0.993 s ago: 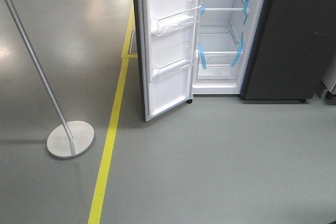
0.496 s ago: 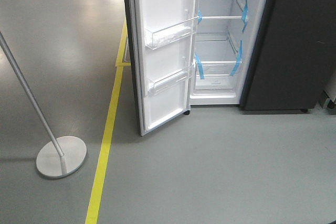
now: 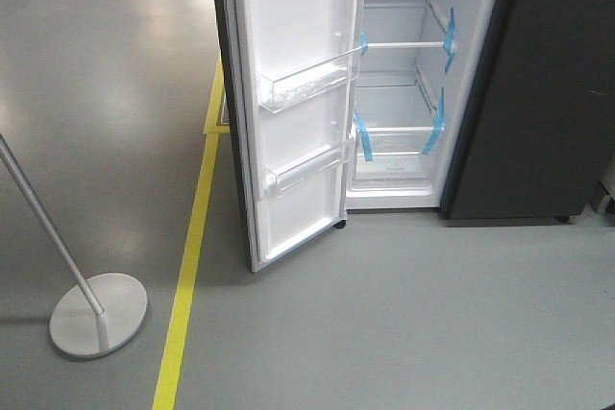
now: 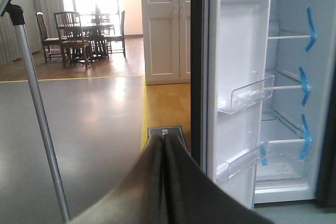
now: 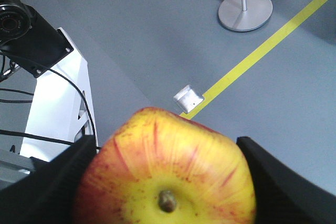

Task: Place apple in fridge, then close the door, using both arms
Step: 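Drive the base up to the open fridge door holding the apple, then approach closer to the fridge door bins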

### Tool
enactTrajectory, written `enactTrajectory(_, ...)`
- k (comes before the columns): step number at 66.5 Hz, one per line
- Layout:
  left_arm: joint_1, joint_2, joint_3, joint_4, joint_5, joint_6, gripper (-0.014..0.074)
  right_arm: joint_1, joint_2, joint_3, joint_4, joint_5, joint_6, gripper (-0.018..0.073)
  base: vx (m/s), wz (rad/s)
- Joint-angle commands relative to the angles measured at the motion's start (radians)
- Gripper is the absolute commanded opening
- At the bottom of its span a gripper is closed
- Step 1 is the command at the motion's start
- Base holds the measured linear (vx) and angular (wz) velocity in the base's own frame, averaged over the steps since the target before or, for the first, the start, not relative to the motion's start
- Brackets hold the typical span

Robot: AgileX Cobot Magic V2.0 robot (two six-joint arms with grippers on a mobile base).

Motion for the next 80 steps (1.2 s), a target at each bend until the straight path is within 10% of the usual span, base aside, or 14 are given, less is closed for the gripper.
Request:
enactTrajectory(1,-0.002,-0.014,-0.017,-0.001,-0.079,-0.009,-0.0006,0.001,0.005,-0.026,0.048,-0.038,-0.008,0.0192,0.17,0.00)
enactTrajectory(80,-0.002,-0.014,-0.017,-0.001,-0.079,-0.009,-0.0006,0.001,0.005,-0.026,0.048,-0.038,-0.008,0.0192,0.13,0.02)
